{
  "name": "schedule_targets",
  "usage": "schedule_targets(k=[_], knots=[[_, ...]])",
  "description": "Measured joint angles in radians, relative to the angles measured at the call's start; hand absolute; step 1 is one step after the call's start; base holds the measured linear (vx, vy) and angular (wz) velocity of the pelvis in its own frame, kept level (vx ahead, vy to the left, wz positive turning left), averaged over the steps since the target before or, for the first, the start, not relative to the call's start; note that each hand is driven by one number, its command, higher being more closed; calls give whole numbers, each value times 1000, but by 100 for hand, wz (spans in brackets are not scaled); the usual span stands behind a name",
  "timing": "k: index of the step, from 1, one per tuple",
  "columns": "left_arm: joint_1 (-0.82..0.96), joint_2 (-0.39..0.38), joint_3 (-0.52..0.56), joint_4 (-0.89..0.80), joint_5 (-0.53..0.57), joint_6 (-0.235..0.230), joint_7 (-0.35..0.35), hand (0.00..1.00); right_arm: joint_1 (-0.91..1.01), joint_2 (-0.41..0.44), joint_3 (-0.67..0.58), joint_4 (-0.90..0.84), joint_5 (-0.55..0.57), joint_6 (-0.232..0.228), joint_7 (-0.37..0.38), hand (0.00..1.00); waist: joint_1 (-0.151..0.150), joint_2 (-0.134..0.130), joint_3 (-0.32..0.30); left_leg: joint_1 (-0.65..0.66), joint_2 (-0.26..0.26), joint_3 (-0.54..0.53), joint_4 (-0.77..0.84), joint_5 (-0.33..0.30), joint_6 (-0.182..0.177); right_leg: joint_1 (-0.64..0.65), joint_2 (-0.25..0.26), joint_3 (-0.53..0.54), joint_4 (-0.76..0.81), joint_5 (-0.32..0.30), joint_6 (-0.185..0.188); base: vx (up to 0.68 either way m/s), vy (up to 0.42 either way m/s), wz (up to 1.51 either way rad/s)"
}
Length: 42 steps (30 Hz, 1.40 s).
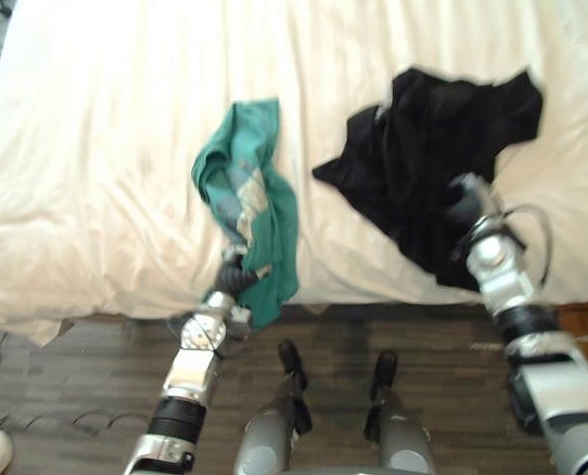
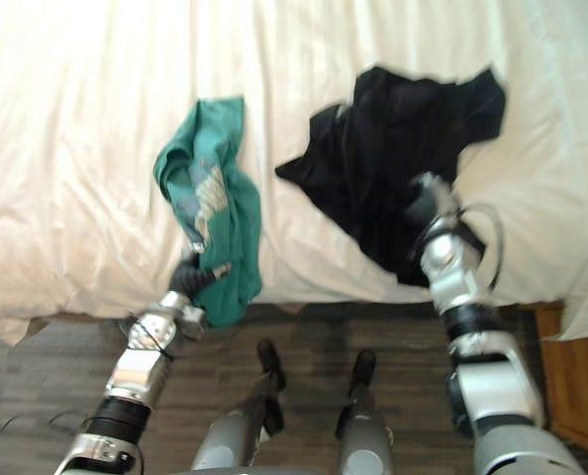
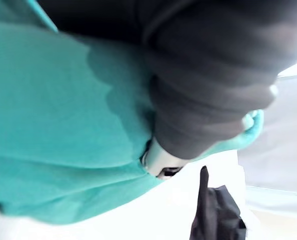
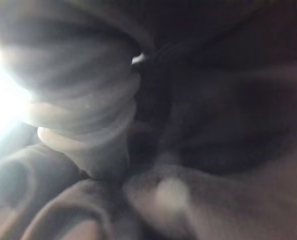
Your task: Tidy the bed and pick cloth on bed and put in laundry
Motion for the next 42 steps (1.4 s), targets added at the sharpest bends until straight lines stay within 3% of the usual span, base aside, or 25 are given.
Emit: schedule_targets(k=[3, 12, 15, 17, 19, 21, 23, 26, 27, 29, 31, 32, 33, 35, 36, 37, 39, 41, 42], knots=[[8, 1, -25, 90, 61, -2, 55, 100, 128, 138, 0, -7, 66, -3, -28, 100, -11, -41, -33, 70, 18, 18, 0, -15, -19, 56, 16, 20, 2, -21, -6, 80, -65, -19], [90, -18, -24, 161, 89, -1, 122, 100, 439, 316, -8, -49, 445, -17, -11, 100, -42, -70, -92, 193, 16, 60, -1, -55, -25, 154, 15, 46, 6, -51, 11, 64, -18, -13], [140, -35, -30, 153, 73, -5, 126, 100, 559, 370, -40, -83, 550, -16, 11, 100, -66, -74, -94, 198, 16, -3, -1, -57, -25, 148, 1, 50, 126, -114, 15, 78, 21, 58], [197, -53, -38, 132, 37, -8, 136, 100, 661, 387, -61, -136, 590, -21, 34, 100, -76, -72, -105, 182, 20, -82, 0, -63, -26, 112, 12, 217, 248, -154, -5, 70, 55, 105], [248, -52, -53, 111, -12, -10, 136, 100, 736, 402, -82, -164, 604, -24, 47, 100, -87, -97, -119, 170, 1, -153, 0, -62, -20, 107, 10, 314, 307, -206, -4, 137, -2, 119], [325, -51, -52, 109, -82, -9, 136, 100, 794, 413, -83, -162, 648, -31, 46, 100, -84, -114, -130, 167, -18, -220, -1, -51, -27, 142, -3, 309, 319, -257, -3, 95, -93, 103], [359, -51, -44, 109, -143, -9, 137, 100, 820, 417, -80, -162, 667, -46, 45, 100, -58, -126, -139, 145, -40, -280, -1, -29, -27, 196, -22, 255, 243, -297, 17, 39, -113, 84], [349, -64, -15, 117, -188, -10, 141, 100, 810, 404, -77, -160, 674, -51, 45, 100, -34, -104, -122, 104, -33, -344, -1, 3, -33, 229, -2, 196, 179, -300, 30, -70, -84, 79], [348, -78, -5, 116, -209, -14, 143, 100, 798, 389, -77, -160, 674, -53, 44, 100, -28, -79, -101, 86, -27, -384, -1, 14, -40, 230, 11, 155, 177, -300, 29, -145, -90, 80], [349, -91, 15, 114, -232, -20, 146, 100, 787, 362, -76, -161, 674, -60, 43, 100, -10, -56, -87, 40, -18, -421, 0, 31, -30, 205, 27, 122, 191, -300, 28, -110, -67, 71], [350, -109, 49, 93, -247, -28, 164, 100, 780, 322, -83, -166, 673, -77, 36, 100, -5, -20, -53, -14, -18, -448, 0, 37, -1, 185, 33, 41, 209, -307, 20, -71, -38, 85], [353, -113, 64, 80, -247, -28, 164, 100, 778, 314, -90, -167, 672, -78, 28, 100, -8, -20, -39, -24, -19, -397, 0, 9, 51, 191, 26, 7, 208, -308, 20, 2, -3, 137], [352, -114, 82, 49, -247, -32, 163, 100, 782, 310, -117, -188, 671, -78, 14, 100, -13, -51, -14, -42, -23, -203, 11, -97, 198, 199, -11, -59, 206, -305, 19, 67, -3, 169], [353, -115, 93, 39, -246, -43, 157, 100, 815, 305, -142, -238, 663, -77, 0, 100, -10, -47, 12, -74, 11, -12, 94, -127, 274, 236, -22, -132, 209, -305, 19, 99, 7, 162], [388, -111, 123, 59, -244, -54, 126, 100, 840, 300, -171, -251, 661, -77, 0, 100, -6, -42, 16, -71, 40, 70, 147, -108, 294, 267, -30, -169, 230, -315, 17, 103, 40, 130], [421, -103, 147, 89, -244, -54, 96, 100, 861, 296, -189, -265, 661, -75, 0, 100, -6, -38, 15, -62, 43, 89, 170, -91, 273, 299, -34, -202, 234, -325, 15, 108, 34, 117], [451, -99, 168, 115, -244, -54, 93, 100, 895, 300, -204, -273, 661, -74, 0, 100, -5, -33, 18, -61, 42, 128, 204, -89, 273, 336, -49, -251, 256, -325, 14, 152, 28, 107], [475, -102, 173, 114, -244, -55, 94, 100, 941, 305, -217, -289, 661, -71, 2, 100, -17, -14, 28, -52, 43, 150, 228, -81, 275, 300, -105, -309, 465, -325, 3, 262, 80, 137], [479, -115, 164, 103, -244, -56, 95, 100, 953, 312, -227, -312, 660, -71, 2, 100, -31, 8, 41, -50, 40, 102, 217, -74, 264, 282, -101, -311, 479, -416, -7, 135, 1, 117]])
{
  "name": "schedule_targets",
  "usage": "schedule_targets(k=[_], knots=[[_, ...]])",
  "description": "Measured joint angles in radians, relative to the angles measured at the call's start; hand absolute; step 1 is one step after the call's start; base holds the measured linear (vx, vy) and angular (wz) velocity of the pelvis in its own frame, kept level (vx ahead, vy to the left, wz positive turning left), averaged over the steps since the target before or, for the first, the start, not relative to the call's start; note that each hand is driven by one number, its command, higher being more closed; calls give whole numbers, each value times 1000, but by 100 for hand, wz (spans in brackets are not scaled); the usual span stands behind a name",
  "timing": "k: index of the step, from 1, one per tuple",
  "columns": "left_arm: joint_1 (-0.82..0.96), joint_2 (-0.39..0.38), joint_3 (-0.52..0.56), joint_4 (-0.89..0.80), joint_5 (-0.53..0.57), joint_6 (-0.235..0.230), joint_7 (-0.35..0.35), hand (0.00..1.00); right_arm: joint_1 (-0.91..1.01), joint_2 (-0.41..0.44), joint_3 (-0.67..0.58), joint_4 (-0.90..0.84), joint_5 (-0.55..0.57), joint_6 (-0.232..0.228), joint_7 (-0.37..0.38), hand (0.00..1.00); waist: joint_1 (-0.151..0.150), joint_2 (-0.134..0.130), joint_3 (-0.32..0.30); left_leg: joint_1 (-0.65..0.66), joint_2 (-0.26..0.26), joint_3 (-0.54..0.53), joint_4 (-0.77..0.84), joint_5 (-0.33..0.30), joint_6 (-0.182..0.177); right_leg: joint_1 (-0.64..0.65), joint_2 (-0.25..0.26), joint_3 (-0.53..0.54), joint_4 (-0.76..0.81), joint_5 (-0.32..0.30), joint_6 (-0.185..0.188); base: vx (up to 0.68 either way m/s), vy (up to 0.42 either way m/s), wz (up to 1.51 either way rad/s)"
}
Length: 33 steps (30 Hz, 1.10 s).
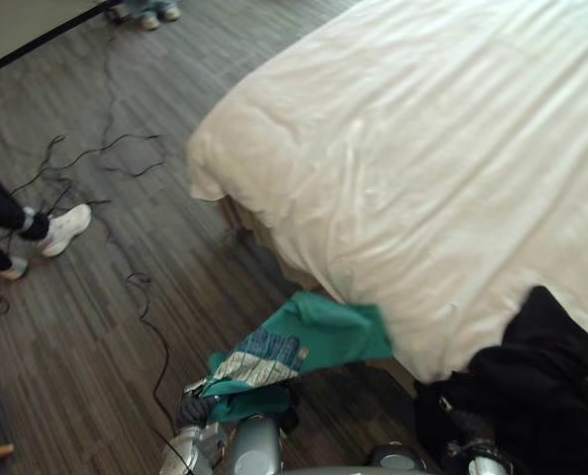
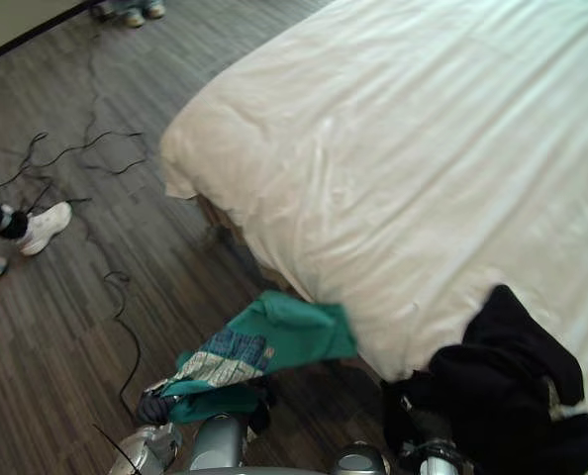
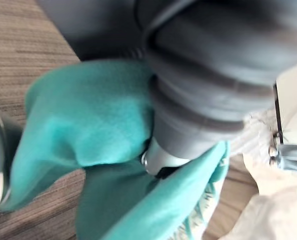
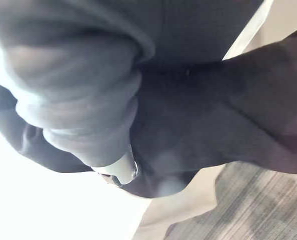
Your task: Tidy the bed and pick cloth on bed and put in laundry
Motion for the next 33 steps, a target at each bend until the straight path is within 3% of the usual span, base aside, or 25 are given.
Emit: schedule_targets(k=[1, 2, 3, 5, 9, 10, 12, 13, 14, 16, 18, 22, 25, 26, 28, 30, 33], knots=[[-5, -13, -1, -14, -1, 0, 1, 100, -2, -1, 2, -26, -6, -1, 3, 100, -3, -4, 6, 4, -2, -8, -11, 0, 1, -14, 33, 0, -114, -19, -6, 76, -48, 103], [-4, -17, -3, -32, -1, 0, 0, 100, -8, 4, 4, -45, -6, 0, 3, 100, -3, -6, 15, 3, -6, 12, -6, -2, -1, -16, 62, -11, -221, 30, -6, 107, -39, 118], [-8, -19, -21, -53, -1, -3, -3, 100, -6, 25, -2, -66, -6, -1, 1, 100, -25, 4, 25, -2, -5, 54, 23, -32, -23, 38, 82, -52, -291, 128, 46, 149, -4, 103], [9, -31, -50, -106, 0, -9, -26, 100, -7, 46, -8, -79, -6, -1, -1, 100, -33, 4, 37, 1, 2, 131, 25, -36, -53, 46, 65, -133, -264, 128, 48, 170, 26, 110], [32, -22, -68, -197, 2, -9, -51, 100, -18, 74, -7, -123, -10, 1, -1, 100, -16, -19, 54, -1, -50, 91, -30, -26, -67, 26, -9, -213, -125, 125, 42, 93, 46, 78], [35, -7, -68, -224, 3, -8, -55, 100, -45, 80, -2, -123, -27, 2, -1, 100, -1, -38, 66, -1, -66, 83, -28, -33, -56, 2, -52, -215, -29, 121, 35, 150, 72, 47], [37, 23, -68, -249, 11, -8, -65, 100, -82, 84, 16, -124, -44, 2, -1, 100, -1, -59, 75, 0, -98, 49, -27, -45, -41, -36, -121, -192, 113, 133, 2, 164, 70, 54], [35, 41, -69, -265, 19, -8, -66, 100, -102, 85, 28, -126, -47, 1, -1, 100, -2, -62, 76, 1, -112, 23, -28, -54, -28, -98, -157, -120, 224, 138, -67, 172, 64, 49], [33, 44, -69, -269, 19, -8, -66, 100, -108, 86, 37, -126, -48, 2, -1, 100, -2, -61, 77, 1, -114, 12, -28, -59, -22, -116, -156, -80, 245, 122, -83, 209, 82, 57], [31, 63, -69, -274, 22, -8, -64, 100, -114, 105, 71, -129, -71, 2, 2, 100, -1, -61, 78, 36, -124, -26, -34, -74, -13, -167, -117, 73, 262, 79, -66, 200, 78, 52], [31, 63, -71, -278, 23, -9, -63, 100, -111, 112, 82, -128, -83, 2, 3, 100, -5, -61, 78, 68, -140, -53, -49, -80, -15, -185, -93, 137, 254, 67, -63, 186, 79, 50], [37, 62, -96, -281, 23, -14, -62, 100, -109, 113, 83, -128, -84, 1, 5, 100, -2, -72, 72, 100, -170, -71, -64, -83, -26, -201, -50, 143, 121, 61, -41, 102, 13, 24], [34, 57, -119, -281, 22, -17, -57, 100, -110, 112, 85, -124, -84, 1, 5, 100, -8, -70, 73, 93, -180, -64, -79, -80, -44, -276, 37, 336, 39, 58, -47, 53, -60, -19], [32, 57, -129, -281, 22, -18, -48, 100, -105, 112, 89, -124, -83, 2, 4, 100, -18, -67, 74, 97, -179, -64, -89, -71, -58, -304, 87, 442, 16, 58, -47, 31, -69, -13], [28, 59, -142, -279, 23, -20, -42, 100, -90, 111, 108, -129, -83, 1, 4, 100, -38, -67, 75, 103, -182, -72, -97, -63, -67, -311, 127, 530, -45, 66, -46, 37, -135, 21], [23, 51, -151, -276, 23, -20, -43, 100, -61, 111, 131, -149, -83, 1, 7, 100, -54, -65, 75, 104, -190, -95, -88, -62, -70, -280, 123, 515, -105, 160, -28, 41, -152, 40], [32, 9, -145, -274, 23, -20, -41, 100, -19, 109, 188, -198, -66, 0, 32, 100, -55, -36, 65, 108, -172, -109, -122, -42, -98, -252, 149, 492, -174, 186, -41, 60, -127, 9]])
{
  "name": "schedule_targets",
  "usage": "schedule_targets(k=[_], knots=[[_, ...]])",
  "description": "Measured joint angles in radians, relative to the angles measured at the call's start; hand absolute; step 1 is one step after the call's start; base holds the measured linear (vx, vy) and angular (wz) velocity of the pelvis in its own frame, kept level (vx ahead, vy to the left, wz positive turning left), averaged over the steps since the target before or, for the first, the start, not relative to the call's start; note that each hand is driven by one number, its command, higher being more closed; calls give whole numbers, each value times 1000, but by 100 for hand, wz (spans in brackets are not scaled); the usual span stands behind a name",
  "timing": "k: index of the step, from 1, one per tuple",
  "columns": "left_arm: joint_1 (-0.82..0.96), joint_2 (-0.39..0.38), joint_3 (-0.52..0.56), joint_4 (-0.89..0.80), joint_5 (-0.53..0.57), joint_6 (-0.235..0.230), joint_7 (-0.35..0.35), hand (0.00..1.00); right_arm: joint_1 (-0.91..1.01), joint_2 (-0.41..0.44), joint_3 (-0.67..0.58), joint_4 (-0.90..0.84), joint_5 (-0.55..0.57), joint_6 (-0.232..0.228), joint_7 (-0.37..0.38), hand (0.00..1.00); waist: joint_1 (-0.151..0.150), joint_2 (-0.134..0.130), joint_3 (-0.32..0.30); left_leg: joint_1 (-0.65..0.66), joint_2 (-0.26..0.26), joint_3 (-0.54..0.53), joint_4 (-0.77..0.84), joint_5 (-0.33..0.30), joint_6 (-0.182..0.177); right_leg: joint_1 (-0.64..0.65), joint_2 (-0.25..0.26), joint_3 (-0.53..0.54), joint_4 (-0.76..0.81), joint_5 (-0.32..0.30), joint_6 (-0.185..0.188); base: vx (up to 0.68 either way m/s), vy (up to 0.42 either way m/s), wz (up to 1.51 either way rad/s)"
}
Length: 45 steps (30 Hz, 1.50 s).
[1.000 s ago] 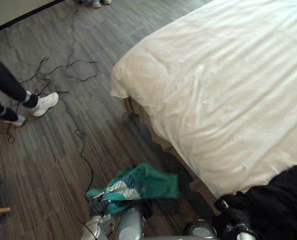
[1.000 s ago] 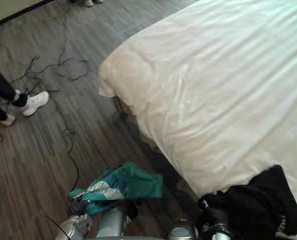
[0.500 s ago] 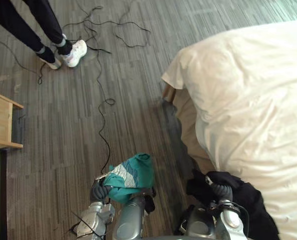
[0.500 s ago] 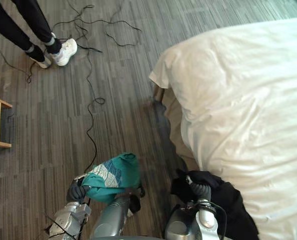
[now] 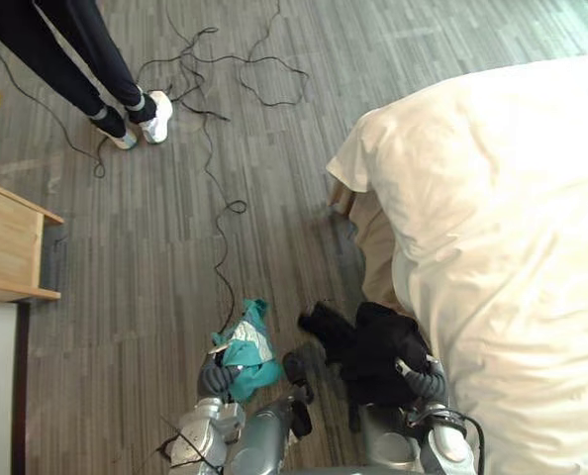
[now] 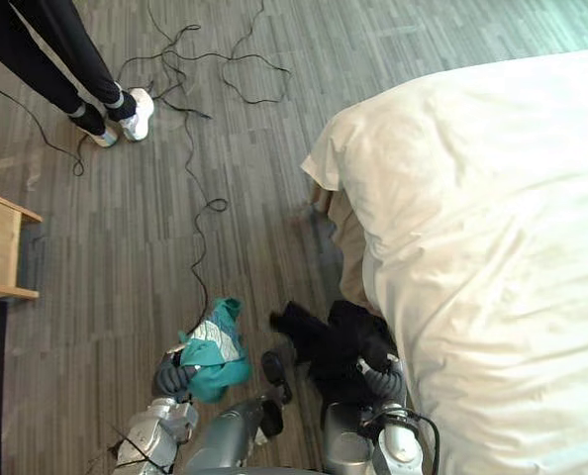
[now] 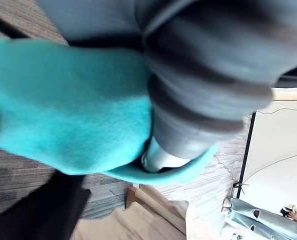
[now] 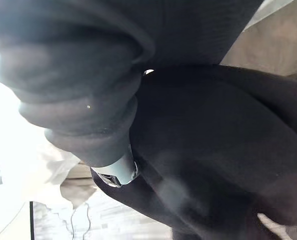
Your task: Tidy the bed and pick cloth on bed and put in laundry
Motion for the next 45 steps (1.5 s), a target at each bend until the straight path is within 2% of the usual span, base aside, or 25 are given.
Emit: schedule_targets(k=[4, 5, 10, 16, 24, 25, 26, 27, 28, 29, 30, 31, 34, 37, 38, 39, 40, 42, 43, 44, 45], knots=[[14, -23, -14, 0, 0, -1, -2, 100, 82, 7, 64, -52, 65, -19, 42, 100, 6, 1, -3, 54, 6, -10, -28, 13, -8, 82, 16, -20, -70, 14, -5, 96, -99, 8], [67, -32, -75, -6, 0, -2, -4, 100, 174, -3, 92, -85, 69, -19, 63, 100, 51, 2, -107, 124, -19, -47, -89, 9, -17, 179, 12, -52, -149, 12, -1, 50, -37, 4], [58, -28, -92, 6, 0, -3, -3, 100, 161, -9, 91, -63, 69, -21, 63, 100, 51, 3, -108, 128, -18, -35, -87, 7, -19, 178, 13, -38, -149, 12, -1, 0, 0, -5], [-31, -18, -165, 150, 35, -8, 42, 100, 98, -35, 88, 94, 70, -18, 48, 100, 47, 15, -113, 133, -17, -30, -86, 9, -18, 180, 16, -26, -148, 12, -1, 9, -12, -6], [-157, -15, -261, 344, 66, 0, 109, 100, -28, -63, 72, 246, 113, -15, 25, 100, 45, 11, -111, 160, -31, -129, -71, 10, -34, 252, 8, -118, -144, -17, 0, 11, -40, 35], [-165, -14, -268, 350, 66, 1, 109, 100, -40, -65, 73, 255, 114, -14, 23, 100, 46, 10, -110, 138, -31, -141, -40, 0, -37, 250, 4, -135, -142, -20, 0, -22, -60, 88], [-183, -12, -270, 356, 66, 3, 109, 100, -61, -71, 74, 275, 122, -12, 22, 100, 52, 8, -106, 68, -29, -177, 67, -42, -60, 247, -1, -182, -137, -28, 3, -14, -54, 79], [-184, -14, -270, 355, 66, 3, 109, 100, -66, -75, 76, 279, 127, -12, 22, 100, 56, 9, -104, 47, -26, -179, 108, -57, -64, 247, -3, -195, -133, -32, 0, -6, -57, 86], [-187, -16, -268, 356, 66, 3, 111, 100, -67, -79, 80, 281, 140, -11, 22, 100, 75, 9, -103, 16, -19, -170, 174, -89, -83, 258, -5, -223, -130, -38, -2, -13, -38, 54], [-180, -17, -267, 356, 64, 3, 112, 100, -67, -81, 83, 281, 142, -9, 22, 100, 86, 7, -100, 0, 2, -124, 214, -141, -78, 279, -2, -244, -133, -46, -2, 3, -31, 47], [-180, -17, -267, 357, 64, 3, 115, 100, -69, -81, 84, 281, 142, -8, 21, 100, 92, 7, -98, 2, 18, -85, 230, -163, -63, 291, -1, -251, -134, -50, -2, 43, -39, 47], [-184, -19, -265, 358, 60, 3, 128, 100, -73, -84, 88, 280, 142, -6, 15, 100, 103, -8, -91, 10, 43, -1, 242, -175, -56, 307, -8, -273, -135, -61, 4, 83, -38, 40], [-208, -42, -227, 357, 55, 3, 131, 100, -98, -93, 92, 268, 141, 5, 13, 100, 108, -8, -97, -4, 37, 95, 231, -168, -51, 309, -30, -314, -153, -68, 12, 125, 22, 45], [-232, -46, -198, 355, 56, 3, 138, 100, -99, -86, 105, 223, 137, 19, 10, 100, 111, -38, -100, -10, 9, 103, 227, -158, -31, 330, -42, -335, -210, -54, 37, 176, 21, 36], [-240, -46, -187, 355, 56, 3, 151, 100, -98, -86, 114, 205, 136, 24, 8, 100, 111, -52, -98, -13, 8, 106, 252, -167, -17, 355, -41, -334, -240, -39, 45, 252, -9, 30], [-240, -47, -173, 345, 55, 3, 166, 100, -93, -86, 130, 178, 128, 25, 5, 100, 120, -70, -102, 9, 6, 114, 267, -187, 13, 395, -40, -328, -263, -21, 67, 201, -15, 16], [-237, -48, -171, 338, 54, 3, 171, 100, -91, -85, 132, 166, 123, 25, 5, 100, 129, -76, -104, 23, 5, 117, 267, -195, 23, 407, -40, -324, -263, -16, 74, 216, -10, 6], [-237, -46, -165, 322, 54, 3, 174, 100, -90, -70, 131, 132, 105, 25, 5, 100, 137, -87, -113, 56, 12, 113, 268, -228, 10, 407, -44, -323, -187, -17, 80, 264, 36, 9], [-237, -48, -160, 322, 54, 3, 174, 100, -91, -72, 129, 122, 103, 24, 5, 100, 134, -83, -116, 86, 22, 102, 247, -245, -7, 366, -61, -321, -46, -34, 102, 297, 73, 14], [-236, -48, -159, 322, 54, 3, 174, 100, -91, -74, 129, 118, 103, 24, 5, 100, 133, -81, -118, 106, 24, 98, 226, -252, -17, 332, -76, -319, 55, -40, 100, 221, 80, 15], [-235, -45, -159, 322, 54, 3, 174, 100, -86, -74, 130, 110, 103, 24, 5, 100, 132, -84, -121, 144, 20, 87, 184, -263, -22, 267, -114, -318, 243, -38, 95, 338, 62, 41]])
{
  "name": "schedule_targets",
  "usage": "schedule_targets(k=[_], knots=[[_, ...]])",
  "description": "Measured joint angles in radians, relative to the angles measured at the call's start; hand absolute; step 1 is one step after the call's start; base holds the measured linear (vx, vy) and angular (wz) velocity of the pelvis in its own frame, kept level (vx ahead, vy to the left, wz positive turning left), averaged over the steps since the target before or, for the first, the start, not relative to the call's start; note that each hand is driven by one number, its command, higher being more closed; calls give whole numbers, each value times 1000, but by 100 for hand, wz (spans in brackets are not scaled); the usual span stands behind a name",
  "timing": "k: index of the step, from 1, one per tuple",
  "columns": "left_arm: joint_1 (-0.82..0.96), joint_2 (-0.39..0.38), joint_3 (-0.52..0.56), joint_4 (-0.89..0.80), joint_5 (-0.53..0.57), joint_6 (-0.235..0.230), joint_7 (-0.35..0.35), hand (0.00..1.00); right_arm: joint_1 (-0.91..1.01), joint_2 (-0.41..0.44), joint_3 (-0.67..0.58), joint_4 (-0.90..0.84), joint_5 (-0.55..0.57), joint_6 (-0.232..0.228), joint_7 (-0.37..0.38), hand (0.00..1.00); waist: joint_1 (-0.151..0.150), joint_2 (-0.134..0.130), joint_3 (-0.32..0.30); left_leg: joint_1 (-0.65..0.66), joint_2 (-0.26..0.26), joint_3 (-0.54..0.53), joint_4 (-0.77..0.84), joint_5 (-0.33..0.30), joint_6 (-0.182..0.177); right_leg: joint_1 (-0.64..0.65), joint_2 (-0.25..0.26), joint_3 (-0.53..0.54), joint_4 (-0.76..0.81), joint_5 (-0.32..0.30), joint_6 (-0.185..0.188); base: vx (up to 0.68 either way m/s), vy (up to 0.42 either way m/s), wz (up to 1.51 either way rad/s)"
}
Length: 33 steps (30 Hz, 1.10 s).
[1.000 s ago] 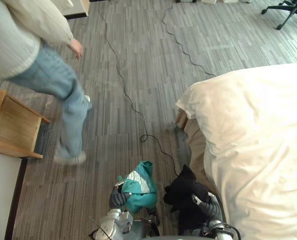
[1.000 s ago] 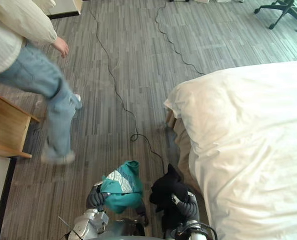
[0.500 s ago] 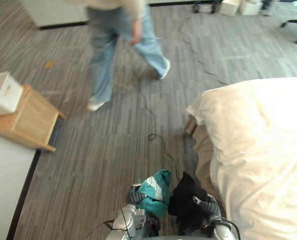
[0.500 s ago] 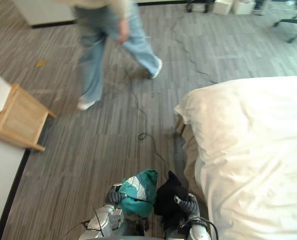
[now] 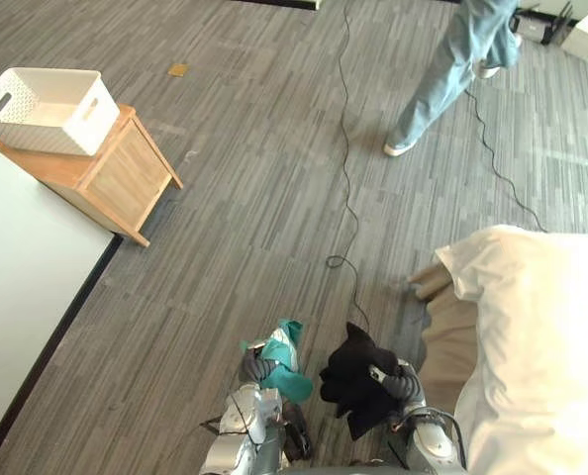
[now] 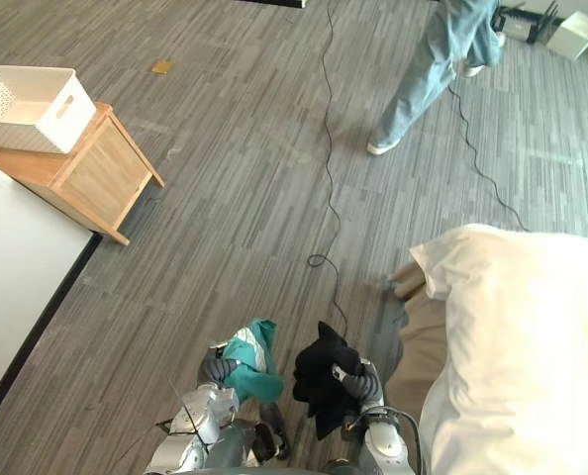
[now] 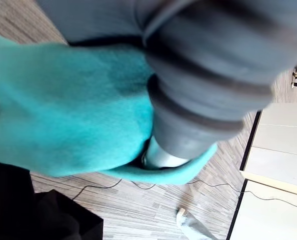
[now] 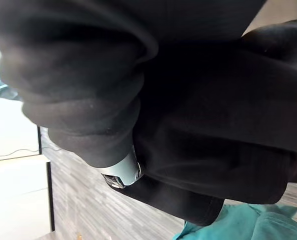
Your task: Tidy the bed and pick cloth on bed and put in laundry
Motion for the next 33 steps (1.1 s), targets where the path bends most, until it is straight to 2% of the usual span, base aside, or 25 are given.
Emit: schedule_targets(k=[1, 3, 5, 6, 7, 8, 9, 10, 11, 12, 13, 14, 16, 17, 18, 19, 20, 21, 22, 23, 25, 27, 30, 31, 33], knots=[[10, 15, -1, -5, 1, 2, 2, 100, 13, 10, 0, -4, -2, -2, 0, 100, -13, -40, -5, 63, -44, -51, -53, -9, 4, -123, -99, 7, 332, 42, -81, 358, 28, 61], [18, 33, -5, -5, 1, 6, 12, 100, 32, 24, -3, 0, -3, -1, 1, 100, -43, -44, -5, 116, -49, -100, -59, -30, 0, -216, -113, 65, 515, 3, -83, 436, -60, 93], [16, 37, -6, -4, 1, 7, 25, 100, 49, 24, -1, 0, -2, 0, 3, 100, -79, 7, 8, 184, 8, -170, -59, -45, -12, -351, -60, 106, 534, -72, -77, 468, -144, 115], [13, 37, -6, -4, 1, 6, 25, 100, 48, 24, -1, -1, -2, 0, 5, 100, -86, 8, 7, 197, 24, -182, -58, -45, -12, -385, -53, 103, 504, -83, -80, 449, -172, 101], [8, 37, -17, -4, 1, 4, 29, 100, 44, 24, 2, -5, -2, -1, 6, 100, -96, 41, 20, 225, 58, -200, -56, -44, -16, -473, -49, 89, 387, -86, -89, 368, -159, 70], [8, 37, -27, -4, 1, 3, 34, 100, 42, 24, 3, -6, -2, -1, 7, 100, -101, 43, 20, 239, 72, -204, -56, -45, -31, -500, -47, 89, 319, -81, -91, 487, -241, 76], [9, 36, -46, -2, 1, 2, 40, 100, 36, 20, 10, -8, -2, -1, 8, 100, -108, 66, 25, 267, 106, -208, -54, -57, -75, -537, -27, 106, 130, -41, -91, 528, -313, 53], [9, 35, -53, -1, 1, 2, 40, 100, 35, 18, 15, -13, -3, 0, 9, 100, -112, 67, 23, 283, 122, -207, -54, -68, -107, -547, -9, 116, 15, 7, -89, 690, -438, 74], [9, 36, -60, 5, 1, 0, 40, 100, 50, 17, 32, -42, -4, 1, 10, 100, -114, 62, 18, 328, 151, -207, -50, -102, -183, -533, 15, 164, -289, 235, -121, 625, -420, 60], [9, 35, -60, 9, 1, 0, 41, 100, 59, 16, 38, -46, -5, 1, 10, 100, -116, 52, 12, 346, 168, -208, -47, -116, -210, -512, 22, 182, -341, 372, -149, 668, -443, 32], [-25, 11, -51, 57, 2, 3, 45, 100, 22, 0, 43, -39, -7, 9, 10, 100, -101, 116, 17, 351, 237, -190, -30, -100, -269, -508, 86, 164, -314, 418, -171, 509, -321, 6], [-41, 6, -52, 66, 3, 4, 44, 100, 9, 3, 34, -45, -12, 12, 10, 100, -104, 117, 25, 341, 248, -190, -24, -70, -295, -526, 80, 163, -260, 370, -163, 536, -366, 6], [-74, -15, -48, 78, 2, -3, 39, 100, 1, -7, 21, -49, -29, 17, 12, 100, -114, 113, 27, 399, 248, -207, -50, 90, -279, -564, 55, 158, -4, 172, -167, 544, -410, 32], [-71, -21, -43, 78, 1, -6, 39, 100, 3, -13, 25, -49, -35, 17, 14, 100, -116, 110, 25, 400, 254, -209, -22, 119, -276, -555, 56, 156, 21, 138, -168, 636, -478, 3], [-64, -28, -32, 81, -12, -12, 39, 100, 1, -20, 33, -49, -40, 18, 25, 100, -108, 108, 25, 361, 277, -223, 111, 178, -228, -523, 75, 158, 25, 87, -175, 525, -387, -25], [-52, -29, -25, 89, -56, -13, 38, 100, 0, -28, 48, -45, -42, 18, 33, 100, -103, 117, 31, 270, 326, -243, 303, 296, -155, -456, 115, 158, -35, 64, -173, 510, -323, -29], [-39, -32, -15, 92, -96, -13, 36, 100, 7, -31, 64, -44, -42, 18, 35, 100, -103, 122, 44, 187, 376, -265, 484, 354, -107, -383, 151, 146, -111, 65, -175, 394, -201, -23], [-31, -35, -10, 90, -114, -13, 33, 100, 10, -39, 71, -44, -42, 19, 36, 100, -95, 138, 42, 137, 396, -274, 615, 318, -115, -338, 174, 146, -151, 63, -198, 476, -229, -22], [-13, -42, -9, 89, -143, -14, 25, 100, 20, -51, 76, -44, -42, 19, 39, 100, -74, 130, 55, 41, 409, -286, 816, 213, -118, -247, 206, 150, -218, 66, -225, 452, -205, -21], [8, -42, -8, 82, -163, -14, 17, 100, 21, -57, 80, -44, -42, 19, 40, 100, -61, 118, 61, -41, 391, -278, 906, 139, -109, -176, 221, 153, -270, 57, -234, 524, -226, -18], [26, -52, -9, 72, -189, -14, 16, 100, 21, -70, 81, -44, -41, 19, 40, 100, -31, 106, 68, -183, 326, -239, 894, 34, -125, -92, 234, 163, -351, 48, -232, 479, -147, -5], [40, -52, -12, 55, -195, -14, 16, 100, 18, -78, 86, -44, -41, 23, 40, 100, -12, 102, 71, -278, 257, -196, 781, -28, -128, -34, 233, 150, -396, 31, -221, 472, -85, 18], [66, -53, -13, 23, -193, -13, 15, 100, 18, -88, 88, -45, -42, 27, 38, 100, 8, 89, 72, -326, 166, -59, 502, -43, -127, 82, 229, 84, -465, -2, -177, 488, -67, 60], [69, -53, -12, 18, -192, -12, 15, 100, 7, -97, 87, -45, -42, 27, 35, 100, 20, 87, 63, -325, 130, 31, 385, -38, -118, 123, 228, 51, -481, -25, -141, 667, -73, 61], [92, -61, 5, 0, -185, -12, 17, 100, -9, -107, 87, -36, -43, 27, 30, 100, 48, 90, 37, -302, 92, 112, 238, 29, 11, 163, 237, 51, -452, -75, -75, 593, -36, 32]])
